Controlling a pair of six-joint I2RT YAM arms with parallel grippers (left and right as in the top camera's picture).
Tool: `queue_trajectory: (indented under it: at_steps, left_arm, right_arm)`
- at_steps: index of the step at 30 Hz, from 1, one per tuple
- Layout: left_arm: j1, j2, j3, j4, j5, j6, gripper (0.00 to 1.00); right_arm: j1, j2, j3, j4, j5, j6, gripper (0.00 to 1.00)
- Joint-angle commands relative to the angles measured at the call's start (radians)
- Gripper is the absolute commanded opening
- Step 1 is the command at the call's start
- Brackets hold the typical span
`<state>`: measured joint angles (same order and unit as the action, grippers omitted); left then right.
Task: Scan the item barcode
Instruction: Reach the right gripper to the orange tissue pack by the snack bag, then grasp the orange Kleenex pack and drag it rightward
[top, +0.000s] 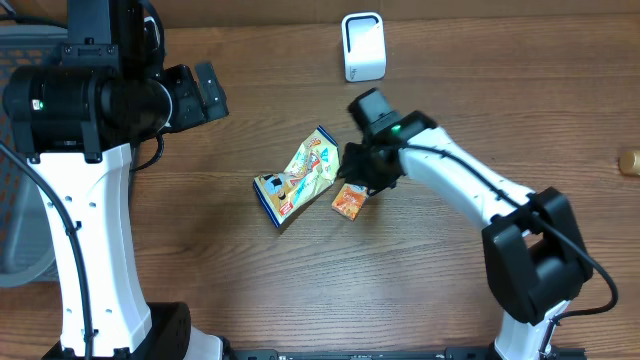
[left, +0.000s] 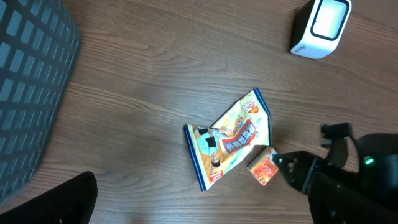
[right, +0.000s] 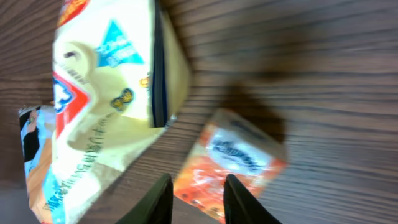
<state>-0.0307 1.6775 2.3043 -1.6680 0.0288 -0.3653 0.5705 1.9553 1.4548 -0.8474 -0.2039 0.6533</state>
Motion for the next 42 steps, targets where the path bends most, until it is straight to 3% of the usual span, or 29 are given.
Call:
queue_trajectory:
  at_steps: [1,11,23,25,28,29,37,42]
  left_arm:
    - [0.004,-0.013,0.001,0.003,-0.003,-0.009,1.0]
    - [0.004,-0.013,0.001,0.003,-0.003,-0.009,1.0]
    - [0.004,-0.013,0.001,0.003,-0.003,-0.009,1.0]
    - [0.004,-0.013,0.001,0.003,-0.003,-0.009,1.0]
    - [0.004,-0.013,0.001,0.003,-0.003,-0.009,1.0]
    - [0.004,-0.013,0.001,0.003,-0.003,-0.009,0.99]
    - [0.004,-0.013,0.001,0.003,-0.003,-0.009,1.0]
    - [0.004,-0.013,0.001,0.003,-0.003,-0.009,1.0]
  right_arm:
    - [0.072,-0.009,0.017,0.004,0.164,0.134,0.29]
    - [0.169,0.057,-0.011,0.005,0.339,0.215,0.28]
    - [0.167,0.13,-0.011,0.0,0.35,0.214,0.31]
    - [0.158,0.13,-0.006,-0.014,0.35,0.211,0.25]
    - [0.134,0.13,0.022,-0.064,0.35,0.211,0.06]
    - [0.123,0.13,0.037,-0.085,0.35,0.211,0.04]
    - [0.049,0.116,0.2,-0.266,0.314,0.149,0.04]
    - [-0.027,0.062,0.258,-0.252,0.078,-0.021,0.04]
